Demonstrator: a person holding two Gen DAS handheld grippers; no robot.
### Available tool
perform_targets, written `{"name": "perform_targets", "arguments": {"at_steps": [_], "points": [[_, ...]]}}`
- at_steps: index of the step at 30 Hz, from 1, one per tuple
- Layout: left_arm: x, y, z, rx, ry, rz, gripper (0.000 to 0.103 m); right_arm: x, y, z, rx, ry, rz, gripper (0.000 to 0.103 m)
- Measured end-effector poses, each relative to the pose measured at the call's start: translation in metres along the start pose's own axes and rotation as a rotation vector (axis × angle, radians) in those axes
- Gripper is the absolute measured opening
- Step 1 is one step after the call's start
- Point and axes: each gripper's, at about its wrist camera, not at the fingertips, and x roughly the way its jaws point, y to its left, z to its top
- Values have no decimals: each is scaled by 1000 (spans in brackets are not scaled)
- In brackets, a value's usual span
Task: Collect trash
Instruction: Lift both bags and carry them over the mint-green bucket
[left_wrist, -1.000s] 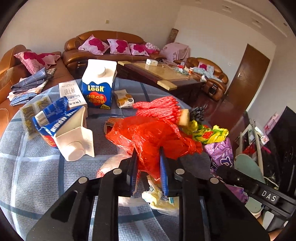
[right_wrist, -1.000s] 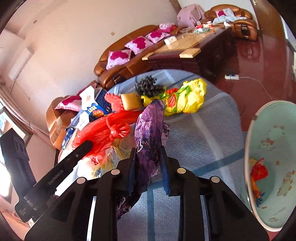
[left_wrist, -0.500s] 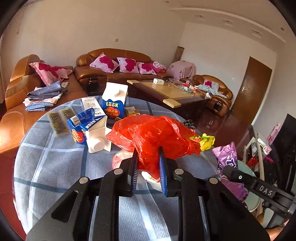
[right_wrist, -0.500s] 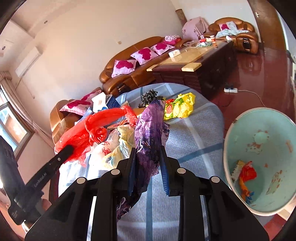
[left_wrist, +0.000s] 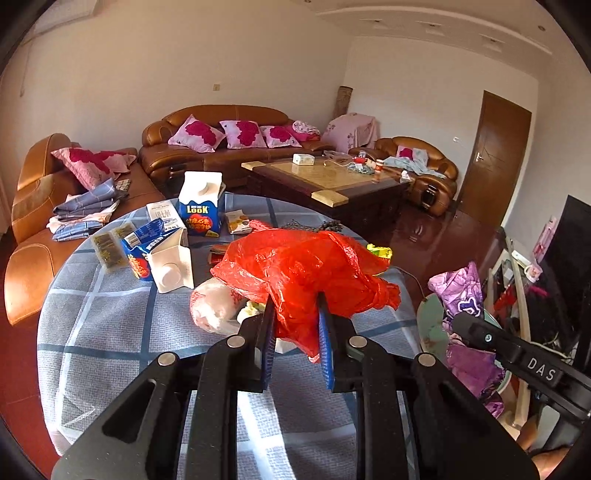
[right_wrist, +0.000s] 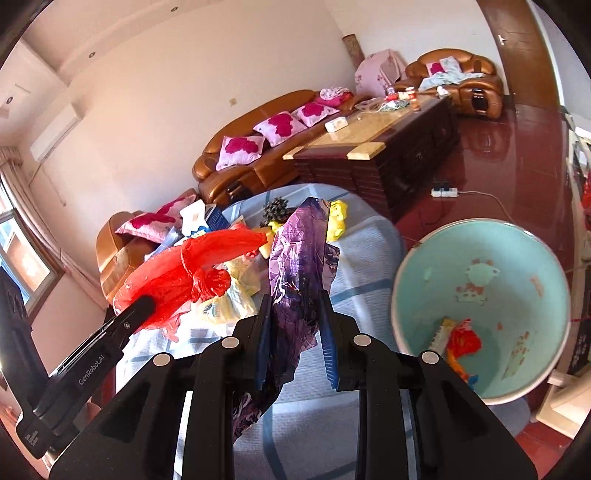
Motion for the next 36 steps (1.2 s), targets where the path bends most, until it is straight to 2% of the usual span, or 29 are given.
{"name": "perform_targets", "arguments": {"at_steps": [15, 23, 31, 36], "points": [[-13, -41, -6, 75, -4, -28, 21, -33, -16, 9, 24, -68, -70, 25], [-9, -57, -5, 99, 0, -38, 21, -49, -21, 30, -85, -94, -160, 25], [3, -85, -4, 132, 12, -59, 21, -70, -51, 31, -100, -128, -236, 25], [13, -111, -5, 159, 20, -73, 21, -69, -84, 30, -33, -119, -277, 25]]}}
